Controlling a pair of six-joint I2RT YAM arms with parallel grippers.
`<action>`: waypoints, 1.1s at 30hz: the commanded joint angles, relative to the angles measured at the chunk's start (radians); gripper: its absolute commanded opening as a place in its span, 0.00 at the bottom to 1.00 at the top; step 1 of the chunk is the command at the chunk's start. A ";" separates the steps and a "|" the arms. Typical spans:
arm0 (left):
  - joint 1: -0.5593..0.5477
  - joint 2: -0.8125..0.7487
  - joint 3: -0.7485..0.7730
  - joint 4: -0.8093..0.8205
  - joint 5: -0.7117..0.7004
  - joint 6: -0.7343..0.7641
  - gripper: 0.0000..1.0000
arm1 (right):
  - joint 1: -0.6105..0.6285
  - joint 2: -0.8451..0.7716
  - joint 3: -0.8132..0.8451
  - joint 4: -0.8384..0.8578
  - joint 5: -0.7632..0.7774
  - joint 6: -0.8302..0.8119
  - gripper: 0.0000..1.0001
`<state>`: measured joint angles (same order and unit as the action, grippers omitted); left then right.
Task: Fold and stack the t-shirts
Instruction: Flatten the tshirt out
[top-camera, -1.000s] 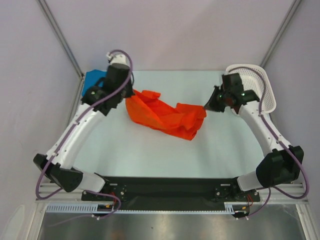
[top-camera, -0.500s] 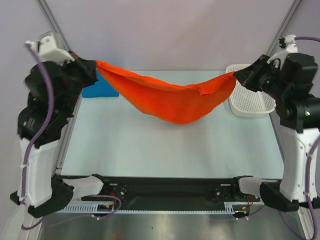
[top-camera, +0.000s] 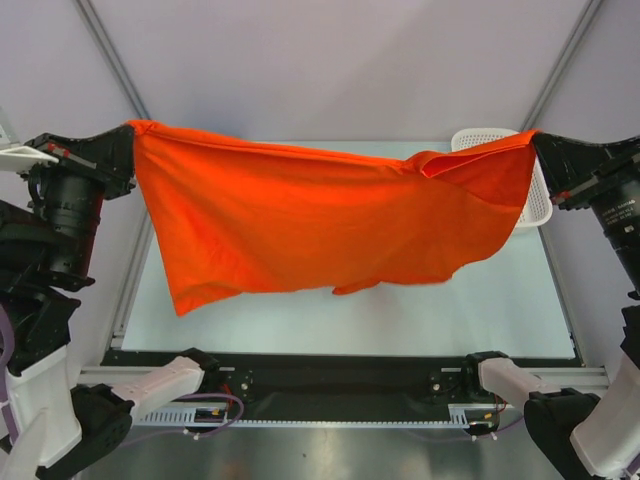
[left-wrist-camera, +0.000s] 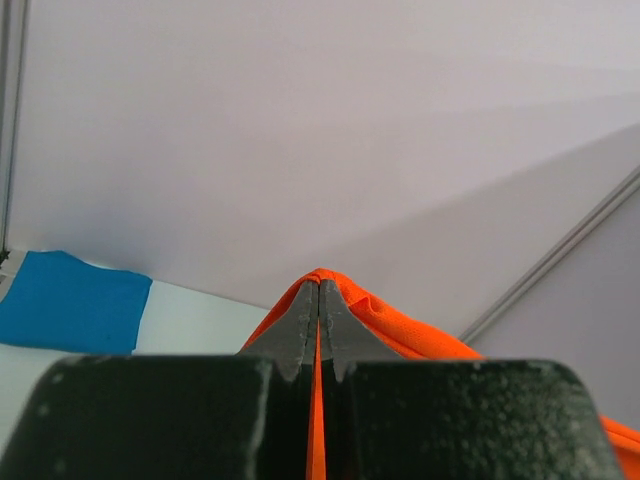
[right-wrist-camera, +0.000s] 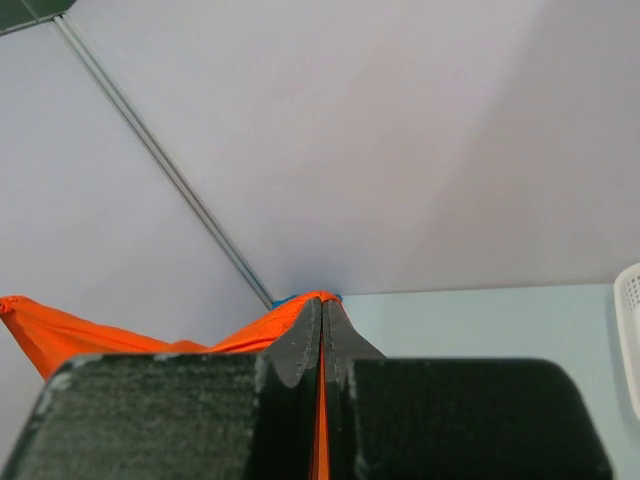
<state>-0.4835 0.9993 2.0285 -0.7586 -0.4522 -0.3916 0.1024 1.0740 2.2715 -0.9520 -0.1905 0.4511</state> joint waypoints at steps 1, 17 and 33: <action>0.008 0.013 0.006 0.018 0.047 0.027 0.00 | -0.003 0.032 -0.009 0.022 0.019 0.003 0.00; 0.008 -0.030 0.033 -0.034 0.178 -0.015 0.00 | -0.001 -0.023 0.072 -0.028 -0.024 0.026 0.00; 0.008 -0.197 -0.031 -0.117 0.233 -0.069 0.01 | 0.000 -0.137 0.145 -0.083 -0.027 0.112 0.00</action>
<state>-0.4835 0.8078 1.9953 -0.8719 -0.2409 -0.4431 0.1024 0.9516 2.3997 -1.0428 -0.2176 0.5308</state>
